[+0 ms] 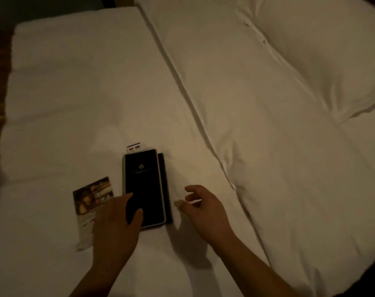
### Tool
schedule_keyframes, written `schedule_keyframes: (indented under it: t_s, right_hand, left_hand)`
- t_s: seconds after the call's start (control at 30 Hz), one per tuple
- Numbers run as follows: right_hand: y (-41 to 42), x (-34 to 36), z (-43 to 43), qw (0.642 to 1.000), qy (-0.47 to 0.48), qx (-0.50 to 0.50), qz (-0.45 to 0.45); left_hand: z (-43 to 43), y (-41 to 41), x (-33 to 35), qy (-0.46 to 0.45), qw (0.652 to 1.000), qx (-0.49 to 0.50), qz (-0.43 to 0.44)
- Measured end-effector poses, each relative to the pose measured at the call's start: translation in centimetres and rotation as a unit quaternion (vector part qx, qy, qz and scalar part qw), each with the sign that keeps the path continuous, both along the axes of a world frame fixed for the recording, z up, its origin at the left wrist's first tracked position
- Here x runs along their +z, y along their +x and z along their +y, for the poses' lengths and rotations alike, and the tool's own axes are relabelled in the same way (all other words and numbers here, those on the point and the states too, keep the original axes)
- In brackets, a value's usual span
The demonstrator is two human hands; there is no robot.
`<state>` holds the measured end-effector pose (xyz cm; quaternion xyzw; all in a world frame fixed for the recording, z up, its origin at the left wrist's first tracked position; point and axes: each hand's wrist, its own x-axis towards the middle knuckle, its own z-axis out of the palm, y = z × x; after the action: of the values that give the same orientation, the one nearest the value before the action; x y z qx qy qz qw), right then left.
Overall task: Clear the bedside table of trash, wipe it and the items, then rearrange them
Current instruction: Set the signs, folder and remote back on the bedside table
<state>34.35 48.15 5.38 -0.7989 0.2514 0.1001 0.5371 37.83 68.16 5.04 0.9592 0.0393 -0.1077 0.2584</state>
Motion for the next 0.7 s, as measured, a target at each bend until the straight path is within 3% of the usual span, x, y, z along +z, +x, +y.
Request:
schedule_keyframes:
  t_s: [0.2, 0.4, 0.6, 0.7]
  right_hand:
    - [3.0, -3.7, 3.0, 0.998, 0.009, 0.042, 0.041]
    - [4.5, -5.5, 4.8, 0.997, 0.000, 0.042, 0.061]
    - [6.6, -5.7, 5.9, 0.996, -0.016, 0.015, 0.092]
    - [7.0, -5.7, 5.7, 0.995, 0.000, 0.038, 0.095]
  left_hand:
    - [5.1, 2.1, -2.0, 0.035, 0.987, 0.154, 0.038]
    - [7.6, 4.8, -3.7, 0.009, 0.954, 0.282, 0.102]
    - [7.7, 6.4, -4.1, -0.113, 0.937, 0.318, 0.089]
    - [8.0, 6.8, -3.8, -0.125, 0.939, 0.310, 0.082]
